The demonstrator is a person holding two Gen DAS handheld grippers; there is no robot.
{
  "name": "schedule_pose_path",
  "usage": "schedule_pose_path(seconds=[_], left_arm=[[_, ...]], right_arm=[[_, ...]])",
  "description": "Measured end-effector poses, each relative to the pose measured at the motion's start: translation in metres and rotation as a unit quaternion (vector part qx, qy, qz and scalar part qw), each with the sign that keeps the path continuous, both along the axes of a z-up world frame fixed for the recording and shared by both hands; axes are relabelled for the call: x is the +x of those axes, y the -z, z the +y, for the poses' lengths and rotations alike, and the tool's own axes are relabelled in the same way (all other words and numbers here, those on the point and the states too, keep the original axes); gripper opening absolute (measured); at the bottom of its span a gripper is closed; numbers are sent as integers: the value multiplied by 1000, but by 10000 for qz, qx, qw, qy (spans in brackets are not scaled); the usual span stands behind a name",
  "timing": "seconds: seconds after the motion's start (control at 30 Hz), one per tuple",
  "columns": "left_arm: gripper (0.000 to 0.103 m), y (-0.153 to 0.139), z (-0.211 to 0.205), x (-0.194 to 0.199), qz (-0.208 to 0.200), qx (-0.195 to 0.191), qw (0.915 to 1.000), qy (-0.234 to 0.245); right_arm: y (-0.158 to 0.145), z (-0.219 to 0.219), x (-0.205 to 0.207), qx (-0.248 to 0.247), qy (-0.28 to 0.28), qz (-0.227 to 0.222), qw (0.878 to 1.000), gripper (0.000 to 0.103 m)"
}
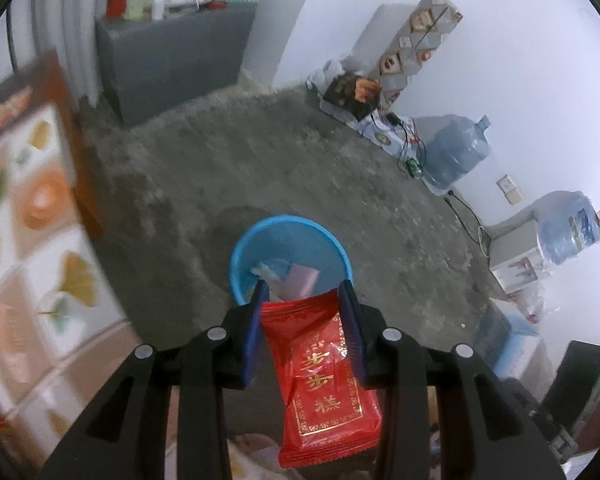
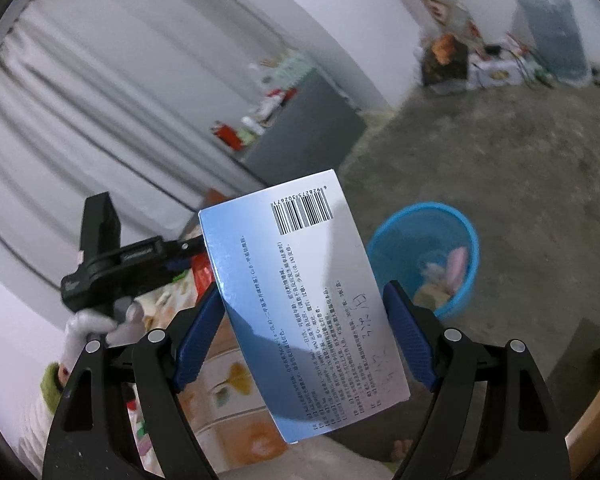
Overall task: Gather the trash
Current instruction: 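Carry the red packet and the blue-and-white box to the blue wastebasket, then open both tools above the wastebasket to drop packet and box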
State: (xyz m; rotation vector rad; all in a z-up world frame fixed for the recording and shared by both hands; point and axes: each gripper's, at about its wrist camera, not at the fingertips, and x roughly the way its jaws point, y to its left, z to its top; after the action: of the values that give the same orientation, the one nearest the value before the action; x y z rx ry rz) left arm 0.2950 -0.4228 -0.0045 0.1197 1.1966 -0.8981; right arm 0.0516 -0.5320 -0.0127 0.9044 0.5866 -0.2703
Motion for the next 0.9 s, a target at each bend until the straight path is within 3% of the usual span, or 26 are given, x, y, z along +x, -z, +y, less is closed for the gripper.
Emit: schedule_pose_path(seconds=[0.17, 0.33, 0.43, 0.5, 0.57, 0.73, 0.9], left_arm=[[35, 51, -36, 18, 647, -12, 9977, -180], [36, 96, -66, 42, 997, 0, 9941, -430], [59, 116, -83, 56, 908, 10, 9939, -632], [68, 126, -91, 60, 829, 51, 9942, -688], [69, 136, -93, 63, 842, 132, 9932, -795], [69, 142, -85, 64, 914, 104, 9921, -856], [69, 118, -69, 60, 702, -44, 9946, -768]], right_arm=[[30, -31, 18, 316, 183, 309, 9989, 76], [61, -60, 47, 584, 301, 556, 9963, 76], [79, -80, 71, 650, 406, 666, 9948, 80], [98, -93, 87, 683, 462, 812, 9933, 87], [114, -100, 96, 728, 506, 978, 9913, 88], [150, -101, 100, 930, 667, 1456, 9827, 88], [151, -89, 73, 1027, 750, 1373, 9823, 88]])
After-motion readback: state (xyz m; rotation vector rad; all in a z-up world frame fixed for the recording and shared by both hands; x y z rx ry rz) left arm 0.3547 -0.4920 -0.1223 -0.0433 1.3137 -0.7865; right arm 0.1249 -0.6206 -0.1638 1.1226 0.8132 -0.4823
